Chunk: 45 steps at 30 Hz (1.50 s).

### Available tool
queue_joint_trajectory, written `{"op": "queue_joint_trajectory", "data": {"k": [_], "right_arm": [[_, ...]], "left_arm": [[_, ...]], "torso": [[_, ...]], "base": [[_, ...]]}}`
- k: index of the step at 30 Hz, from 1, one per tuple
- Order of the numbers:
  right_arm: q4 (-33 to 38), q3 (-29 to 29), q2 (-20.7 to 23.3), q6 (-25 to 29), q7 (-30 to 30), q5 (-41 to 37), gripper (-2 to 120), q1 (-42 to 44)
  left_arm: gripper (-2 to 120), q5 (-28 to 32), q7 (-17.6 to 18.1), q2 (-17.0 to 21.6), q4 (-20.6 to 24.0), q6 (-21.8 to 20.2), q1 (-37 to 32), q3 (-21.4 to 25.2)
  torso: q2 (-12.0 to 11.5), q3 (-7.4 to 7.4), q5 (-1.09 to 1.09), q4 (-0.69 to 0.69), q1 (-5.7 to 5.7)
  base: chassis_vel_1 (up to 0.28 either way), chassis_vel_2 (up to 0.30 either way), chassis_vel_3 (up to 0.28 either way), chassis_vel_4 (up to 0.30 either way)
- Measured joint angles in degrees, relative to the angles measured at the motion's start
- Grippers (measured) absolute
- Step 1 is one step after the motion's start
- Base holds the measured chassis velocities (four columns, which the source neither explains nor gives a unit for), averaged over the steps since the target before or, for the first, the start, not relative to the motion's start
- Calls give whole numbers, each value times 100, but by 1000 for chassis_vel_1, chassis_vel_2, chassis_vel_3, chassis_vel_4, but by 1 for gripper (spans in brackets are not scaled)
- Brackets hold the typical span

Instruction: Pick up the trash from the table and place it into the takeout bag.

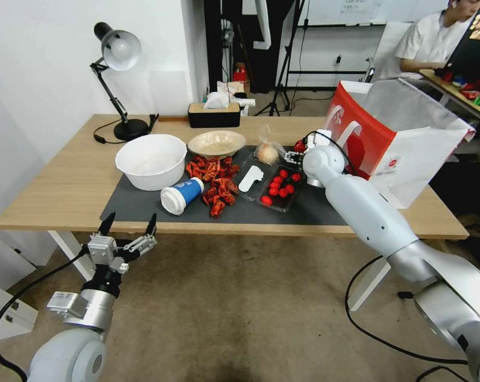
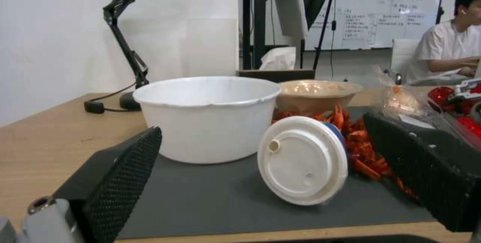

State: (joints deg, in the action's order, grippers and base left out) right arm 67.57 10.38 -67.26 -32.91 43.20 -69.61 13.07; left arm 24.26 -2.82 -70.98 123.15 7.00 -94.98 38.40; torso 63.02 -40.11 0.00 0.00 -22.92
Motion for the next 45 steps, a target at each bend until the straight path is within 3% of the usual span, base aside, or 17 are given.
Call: {"op": "queue_joint_trajectory", "data": {"k": [34, 45], "right_arm": [[-27, -16, 10, -60, 6, -3, 99, 76], [-48, -15, 12, -59, -9, 3, 74, 106]], "left_arm": [[100, 12, -1, 41, -3, -11, 33, -60], [100, 27, 3, 62, -2, -8, 43, -56]], "torso": [[0, 0, 0, 0, 0], [0, 1, -2, -2, 0]], "base": [[0, 0, 0, 0], [0, 0, 0, 0]]}}
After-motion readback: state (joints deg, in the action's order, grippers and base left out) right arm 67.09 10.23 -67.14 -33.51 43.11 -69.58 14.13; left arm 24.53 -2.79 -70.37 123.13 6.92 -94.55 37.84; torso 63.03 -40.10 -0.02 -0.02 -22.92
